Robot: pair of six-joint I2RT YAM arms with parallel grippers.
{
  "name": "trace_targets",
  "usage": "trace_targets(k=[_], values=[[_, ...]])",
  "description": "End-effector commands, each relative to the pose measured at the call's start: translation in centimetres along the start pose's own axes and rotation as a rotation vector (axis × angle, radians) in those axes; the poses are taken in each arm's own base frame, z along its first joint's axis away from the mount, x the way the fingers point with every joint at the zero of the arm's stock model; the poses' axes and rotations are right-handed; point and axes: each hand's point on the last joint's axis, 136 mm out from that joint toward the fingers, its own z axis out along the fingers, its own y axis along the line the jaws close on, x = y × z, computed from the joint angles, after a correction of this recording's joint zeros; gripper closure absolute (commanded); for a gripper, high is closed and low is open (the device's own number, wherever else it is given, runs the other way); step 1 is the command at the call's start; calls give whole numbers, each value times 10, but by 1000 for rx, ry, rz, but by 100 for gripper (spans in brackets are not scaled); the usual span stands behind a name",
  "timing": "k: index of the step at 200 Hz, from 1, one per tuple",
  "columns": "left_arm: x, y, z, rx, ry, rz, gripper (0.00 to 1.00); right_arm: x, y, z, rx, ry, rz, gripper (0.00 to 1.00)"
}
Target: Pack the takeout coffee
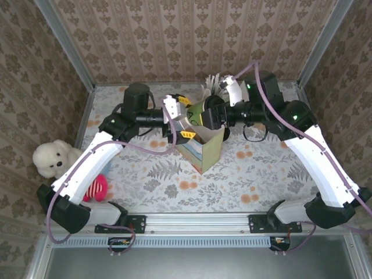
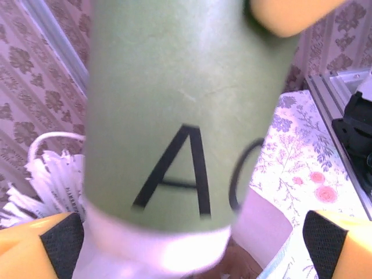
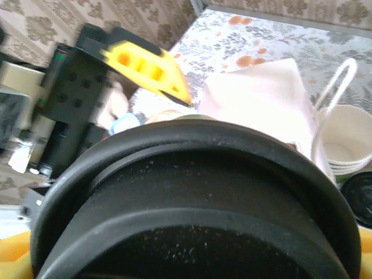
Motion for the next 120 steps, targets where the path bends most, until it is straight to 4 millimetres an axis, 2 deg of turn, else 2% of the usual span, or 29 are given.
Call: trace_targets(k=[1, 10, 26, 39, 48, 69, 87, 103, 120], values=[[-35, 17, -28, -119, -127, -16, 0, 13, -20, 2, 148, 86, -41, 44], [-37, 36, -37, -228, -131, -69, 0, 14, -23, 4, 191, 106, -51, 44], [-34, 79, -56, -481, -107, -274, 0, 18, -27, 8, 254, 141, -62, 44], [-23, 106, -74, -663, -63, -472, 0, 21, -29, 12, 303, 175, -72, 44], [-9, 117, -86, -772, -21, -602, 0, 24, -30, 16, 336, 203, -81, 45], [19, 125, -93, -874, 71, -766, 0, 29, -29, 28, 373, 264, -104, 46], [32, 125, -90, -889, 118, -834, 0, 31, -21, 39, 365, 296, -123, 47], [29, 121, -83, -842, 120, -863, 0, 36, -14, 50, 352, 322, -144, 47], [23, 110, -76, -790, 119, -886, 1, 42, -18, 59, 369, 352, -144, 47]])
